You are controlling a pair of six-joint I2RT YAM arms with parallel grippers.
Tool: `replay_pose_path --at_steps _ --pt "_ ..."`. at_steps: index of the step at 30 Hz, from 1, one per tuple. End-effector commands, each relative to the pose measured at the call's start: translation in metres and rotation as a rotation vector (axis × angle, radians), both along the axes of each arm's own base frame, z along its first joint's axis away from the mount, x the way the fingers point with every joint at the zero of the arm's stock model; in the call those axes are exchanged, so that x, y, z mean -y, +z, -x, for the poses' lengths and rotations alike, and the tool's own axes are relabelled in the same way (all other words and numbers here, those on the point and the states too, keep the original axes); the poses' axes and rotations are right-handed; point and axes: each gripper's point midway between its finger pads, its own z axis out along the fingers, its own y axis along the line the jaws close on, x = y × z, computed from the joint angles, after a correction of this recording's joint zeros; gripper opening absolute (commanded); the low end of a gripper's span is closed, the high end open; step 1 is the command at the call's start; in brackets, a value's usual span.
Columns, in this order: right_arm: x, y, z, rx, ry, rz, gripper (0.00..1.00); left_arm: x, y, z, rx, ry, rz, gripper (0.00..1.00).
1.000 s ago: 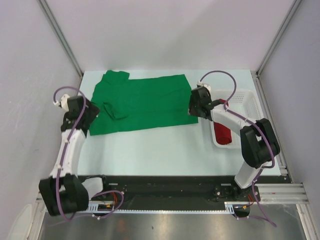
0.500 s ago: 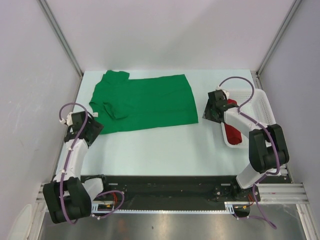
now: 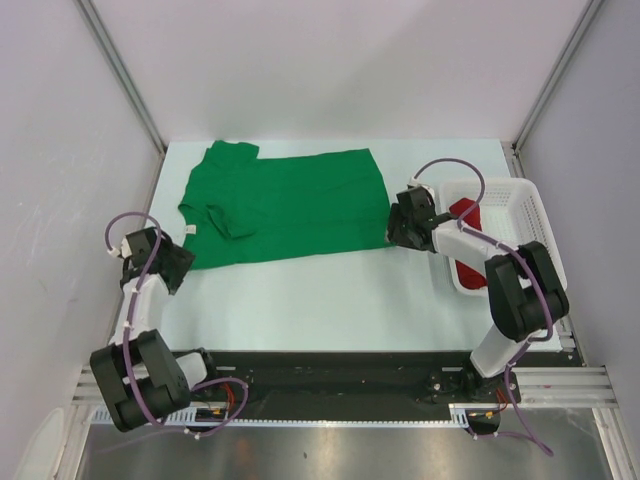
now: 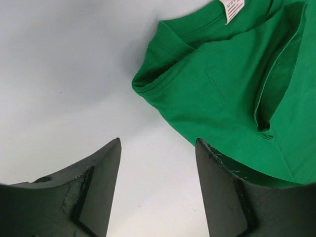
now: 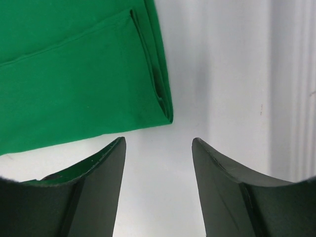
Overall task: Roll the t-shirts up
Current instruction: Fold the T-shirt at the center of the board.
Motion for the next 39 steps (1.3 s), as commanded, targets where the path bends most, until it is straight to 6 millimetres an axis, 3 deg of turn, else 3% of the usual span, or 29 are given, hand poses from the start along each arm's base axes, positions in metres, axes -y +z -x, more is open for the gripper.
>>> replay_pose_path --at_steps 1,12,24,39 --pt "0.001 -0.008 -0.012 0.013 -0.027 -0.005 0.61 -0.003 -0.002 -0.014 0.034 -0.032 0.000 0.65" --pt "0.001 -0.023 -0.019 0.001 -0.027 -0.021 0.61 -0.017 -0.029 -0.022 -0.013 0.009 0.012 0.64" --pt "-0.008 -0.035 -0.024 -0.008 -0.014 -0.058 0.59 -0.035 -0.033 -0.034 -0.024 0.050 -0.030 0.51" --pt "-0.014 -0.032 -0.024 -0.003 0.002 -0.082 0.56 -0.042 -0.035 -0.044 -0.012 0.058 -0.043 0.43"
